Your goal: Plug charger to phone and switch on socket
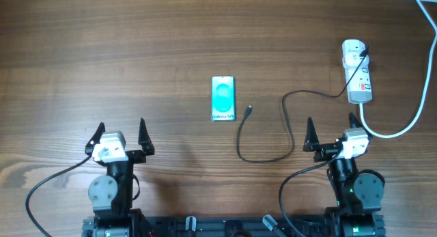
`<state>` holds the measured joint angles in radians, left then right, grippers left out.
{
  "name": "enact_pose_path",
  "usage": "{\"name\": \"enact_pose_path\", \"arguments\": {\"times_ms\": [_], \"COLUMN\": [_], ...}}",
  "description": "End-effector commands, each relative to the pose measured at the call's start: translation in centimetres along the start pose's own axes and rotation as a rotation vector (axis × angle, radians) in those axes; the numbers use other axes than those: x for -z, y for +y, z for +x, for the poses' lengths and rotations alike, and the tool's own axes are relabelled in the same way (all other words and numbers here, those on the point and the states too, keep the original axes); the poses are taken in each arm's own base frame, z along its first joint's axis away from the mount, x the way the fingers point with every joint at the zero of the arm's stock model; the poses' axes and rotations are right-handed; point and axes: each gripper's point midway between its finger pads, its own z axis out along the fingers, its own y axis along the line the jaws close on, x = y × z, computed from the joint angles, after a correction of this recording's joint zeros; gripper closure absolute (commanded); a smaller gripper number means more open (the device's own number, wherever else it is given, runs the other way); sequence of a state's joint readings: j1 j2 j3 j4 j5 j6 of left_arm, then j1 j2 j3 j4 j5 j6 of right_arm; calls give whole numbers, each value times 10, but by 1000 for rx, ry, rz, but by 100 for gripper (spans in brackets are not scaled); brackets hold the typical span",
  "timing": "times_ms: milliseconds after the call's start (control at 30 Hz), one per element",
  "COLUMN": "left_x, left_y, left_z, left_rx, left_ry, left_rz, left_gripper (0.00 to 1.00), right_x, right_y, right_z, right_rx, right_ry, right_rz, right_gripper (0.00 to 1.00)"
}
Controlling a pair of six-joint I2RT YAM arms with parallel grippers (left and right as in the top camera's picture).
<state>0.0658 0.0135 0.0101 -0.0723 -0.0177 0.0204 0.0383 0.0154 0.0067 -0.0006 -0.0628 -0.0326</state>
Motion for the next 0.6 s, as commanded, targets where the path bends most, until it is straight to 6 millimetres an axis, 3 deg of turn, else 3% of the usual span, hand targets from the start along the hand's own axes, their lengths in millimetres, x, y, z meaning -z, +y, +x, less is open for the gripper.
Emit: {"name": "enact_pose_path", "arguments": {"times_ms": [0, 200, 300, 467, 567], "left_x": [0, 1, 5, 14, 24], "left_y": [-2, -12, -38, -63, -77], "left_z": [0, -3, -15, -27, -50], "left_rx": [10, 9, 2, -13, -39], "left_ry": [-4, -15, -63, -113, -215], "left_rz": [12, 71, 224, 375, 464], "left_gripper": [0, 0, 0, 0, 0], "right_x": [0, 0, 0, 0, 0], "right_y": [-1, -1, -1, -1, -1], "right_z": [-1, -1, -1, -1, -1], "right_rx": [18, 18, 18, 18, 18], "right_ry": [-8, -8, -8, -8, -8], "right_rz": [6, 6, 6, 6, 6], "right_gripper": [0, 0, 0, 0, 0]}}
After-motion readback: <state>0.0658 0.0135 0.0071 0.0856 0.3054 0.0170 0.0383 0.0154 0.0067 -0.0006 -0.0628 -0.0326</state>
